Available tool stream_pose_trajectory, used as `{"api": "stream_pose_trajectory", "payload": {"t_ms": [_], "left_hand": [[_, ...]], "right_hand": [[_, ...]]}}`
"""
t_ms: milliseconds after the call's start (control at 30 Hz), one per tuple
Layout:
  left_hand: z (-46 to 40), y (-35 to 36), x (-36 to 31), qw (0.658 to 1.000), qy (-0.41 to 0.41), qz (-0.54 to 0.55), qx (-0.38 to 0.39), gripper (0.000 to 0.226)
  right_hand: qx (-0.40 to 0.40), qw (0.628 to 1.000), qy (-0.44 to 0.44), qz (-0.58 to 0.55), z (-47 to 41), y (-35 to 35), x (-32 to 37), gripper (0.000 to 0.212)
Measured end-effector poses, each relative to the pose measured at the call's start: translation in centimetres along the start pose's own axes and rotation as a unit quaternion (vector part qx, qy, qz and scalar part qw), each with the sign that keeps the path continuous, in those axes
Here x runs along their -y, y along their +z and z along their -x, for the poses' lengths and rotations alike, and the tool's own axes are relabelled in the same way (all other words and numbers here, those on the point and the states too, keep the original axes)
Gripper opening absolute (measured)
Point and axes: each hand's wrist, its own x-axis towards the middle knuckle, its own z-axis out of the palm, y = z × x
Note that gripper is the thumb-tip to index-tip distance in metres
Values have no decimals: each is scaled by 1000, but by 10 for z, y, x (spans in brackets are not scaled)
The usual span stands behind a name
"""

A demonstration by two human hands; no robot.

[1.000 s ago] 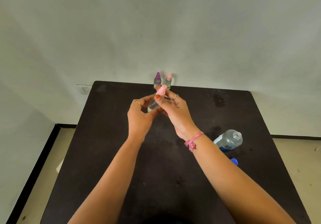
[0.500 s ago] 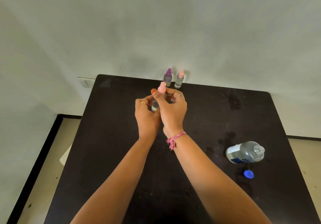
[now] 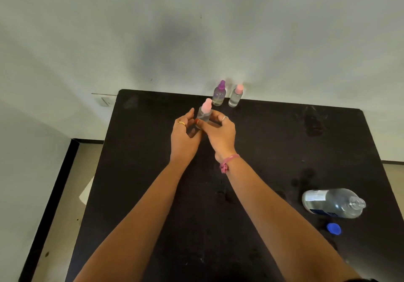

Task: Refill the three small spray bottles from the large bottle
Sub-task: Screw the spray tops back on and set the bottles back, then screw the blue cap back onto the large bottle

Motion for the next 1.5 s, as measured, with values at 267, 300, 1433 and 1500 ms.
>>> {"api": "stream_pose_trajectory", "payload": {"t_ms": [267, 300, 1433, 1500], "left_hand": [[-17, -28, 19, 996, -54, 37, -66, 50], [-17, -31, 21, 995, -61, 36, -70, 49], [69, 5, 23, 994, -104, 34, 8, 29], [84, 19, 20, 994, -99, 30, 28, 28]], "right_hand": [[-99, 989, -25, 107, -65, 28, -15, 37], [-102, 989, -23, 107, -70, 33, -16, 38], [-8, 963, -185, 198, 54, -87, -79, 34], [-21, 965, -173, 198, 73, -115, -86, 31]]}}
